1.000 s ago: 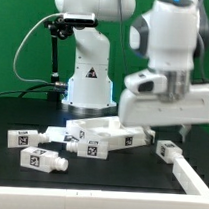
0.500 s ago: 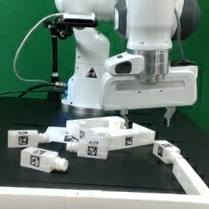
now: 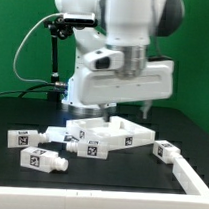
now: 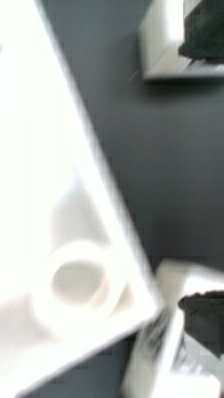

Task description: Assemble one leg

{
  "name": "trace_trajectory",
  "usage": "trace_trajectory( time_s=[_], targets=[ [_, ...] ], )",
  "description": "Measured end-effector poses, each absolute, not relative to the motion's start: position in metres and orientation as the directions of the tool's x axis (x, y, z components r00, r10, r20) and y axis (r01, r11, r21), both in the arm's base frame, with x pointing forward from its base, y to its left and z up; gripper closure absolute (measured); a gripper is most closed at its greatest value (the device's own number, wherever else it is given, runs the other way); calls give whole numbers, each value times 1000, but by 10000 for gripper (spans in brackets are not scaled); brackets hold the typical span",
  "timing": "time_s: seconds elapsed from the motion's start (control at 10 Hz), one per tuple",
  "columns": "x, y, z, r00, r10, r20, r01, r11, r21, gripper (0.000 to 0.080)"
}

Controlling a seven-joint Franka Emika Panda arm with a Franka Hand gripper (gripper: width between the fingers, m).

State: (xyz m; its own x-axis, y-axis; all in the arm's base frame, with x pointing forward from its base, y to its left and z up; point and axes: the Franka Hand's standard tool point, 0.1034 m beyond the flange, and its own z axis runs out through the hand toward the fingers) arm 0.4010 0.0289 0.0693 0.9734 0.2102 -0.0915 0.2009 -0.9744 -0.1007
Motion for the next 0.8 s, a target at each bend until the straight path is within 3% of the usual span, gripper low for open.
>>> trace_trajectory(
  time_s=[0.1,0.5,0.8],
  targets=[
    [395,15,68,973,214,-85,205,-974,-98,151],
    [394,17,64,973,213,-91,204,-974,-99,151],
    [374,-36,52,888,457,-52,450,-887,-101,151]
  ],
)
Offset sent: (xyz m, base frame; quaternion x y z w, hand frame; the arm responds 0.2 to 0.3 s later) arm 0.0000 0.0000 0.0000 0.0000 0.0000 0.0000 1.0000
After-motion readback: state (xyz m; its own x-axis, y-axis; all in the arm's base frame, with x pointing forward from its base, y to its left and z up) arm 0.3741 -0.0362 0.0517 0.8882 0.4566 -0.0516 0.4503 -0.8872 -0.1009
